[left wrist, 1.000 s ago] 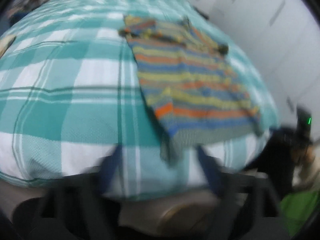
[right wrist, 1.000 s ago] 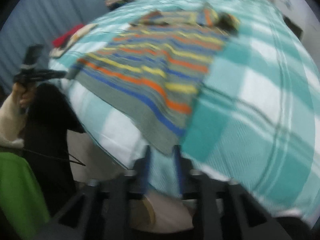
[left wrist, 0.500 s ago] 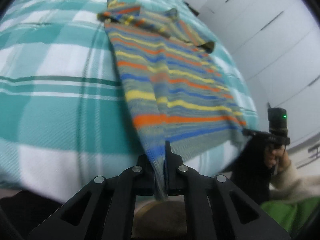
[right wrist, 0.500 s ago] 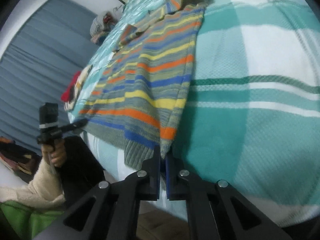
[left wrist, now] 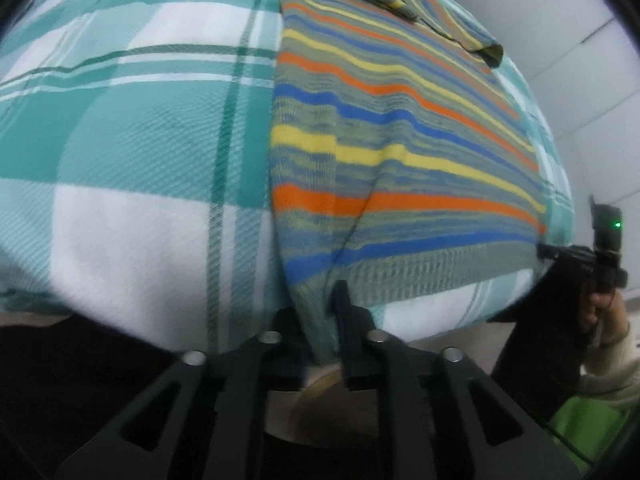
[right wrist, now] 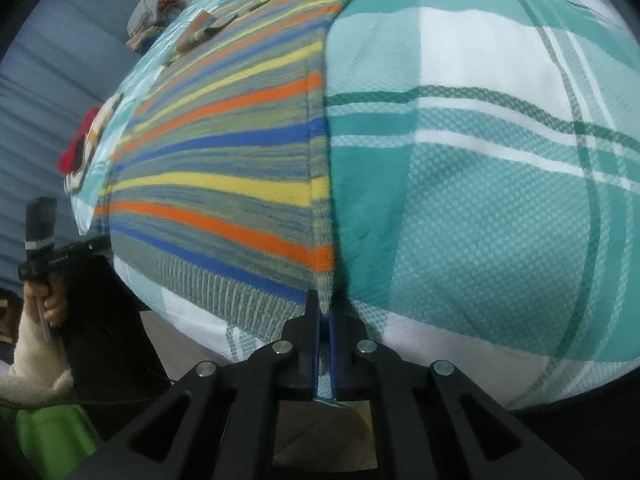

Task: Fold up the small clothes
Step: 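Open both tools to lay the sweater flat on the bed, then grasp a sleeve cuff with the right tool and pull it outward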

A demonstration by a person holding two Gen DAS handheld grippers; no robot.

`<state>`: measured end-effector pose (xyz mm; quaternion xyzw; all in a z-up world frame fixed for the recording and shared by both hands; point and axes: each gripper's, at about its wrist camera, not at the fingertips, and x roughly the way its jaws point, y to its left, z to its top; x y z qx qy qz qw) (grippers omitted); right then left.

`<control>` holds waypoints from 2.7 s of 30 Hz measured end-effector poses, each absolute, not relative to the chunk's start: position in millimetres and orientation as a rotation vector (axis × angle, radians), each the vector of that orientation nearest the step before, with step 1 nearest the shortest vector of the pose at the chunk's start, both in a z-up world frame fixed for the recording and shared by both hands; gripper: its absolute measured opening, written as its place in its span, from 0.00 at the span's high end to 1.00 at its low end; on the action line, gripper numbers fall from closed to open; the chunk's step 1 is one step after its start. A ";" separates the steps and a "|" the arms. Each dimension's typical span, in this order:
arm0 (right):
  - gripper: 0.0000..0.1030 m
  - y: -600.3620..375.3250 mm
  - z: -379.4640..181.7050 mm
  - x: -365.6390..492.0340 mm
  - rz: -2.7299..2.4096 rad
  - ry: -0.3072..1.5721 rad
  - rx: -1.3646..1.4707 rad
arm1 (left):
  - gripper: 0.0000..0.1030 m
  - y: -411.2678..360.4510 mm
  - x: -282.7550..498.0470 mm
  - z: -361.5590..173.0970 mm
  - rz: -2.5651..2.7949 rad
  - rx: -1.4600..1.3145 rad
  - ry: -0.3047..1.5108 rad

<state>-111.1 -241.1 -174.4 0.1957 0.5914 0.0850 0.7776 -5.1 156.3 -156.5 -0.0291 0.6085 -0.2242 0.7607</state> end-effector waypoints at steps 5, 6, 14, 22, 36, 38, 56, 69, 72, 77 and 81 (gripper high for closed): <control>0.81 -259.7 -162.7 -125.8 0.191 1.308 0.429 | 0.62 171.0 -18.6 -120.4 -0.337 0.112 1.273; 0.76 -265.4 -157.1 -127.6 0.174 1.312 0.395 | 0.61 175.8 -18.3 -109.7 -0.320 0.125 1.244; 0.46 -271.4 -60.5 -59.2 0.002 1.107 -0.112 | 0.13 114.0 30.1 -11.5 -0.396 0.056 0.848; 0.32 -189.7 -77.5 153.4 0.193 0.988 -0.131 | 0.11 30.0 69.0 -102.6 -0.383 0.121 0.804; 0.96 -264.8 -89.9 186.9 -0.016 0.957 -0.075 | 0.12 32.1 75.1 -127.7 -0.377 0.051 0.919; 0.96 -322.2 -65.7 165.4 -0.117 0.918 -0.018 | 0.12 28.4 73.9 -129.3 -0.378 0.059 0.918; 0.97 -511.1 -114.9 45.0 -0.527 0.948 0.367 | 0.07 8.7 74.1 -143.7 -0.324 0.163 0.869; 0.49 -576.7 -134.9 32.1 -0.239 0.814 0.863 | 0.05 8.5 76.8 -145.7 -0.318 0.157 0.871; 0.62 -590.2 -146.9 47.7 -0.210 0.783 0.934 | 0.05 6.9 76.9 -147.4 -0.310 0.161 0.868; 0.99 -594.6 -145.2 55.1 -0.338 0.809 0.867 | 0.04 6.8 76.5 -147.9 -0.309 0.161 0.867; 0.99 -573.8 -130.1 51.2 -0.509 0.862 0.658 | 0.04 7.0 77.4 -148.3 -0.303 0.162 0.868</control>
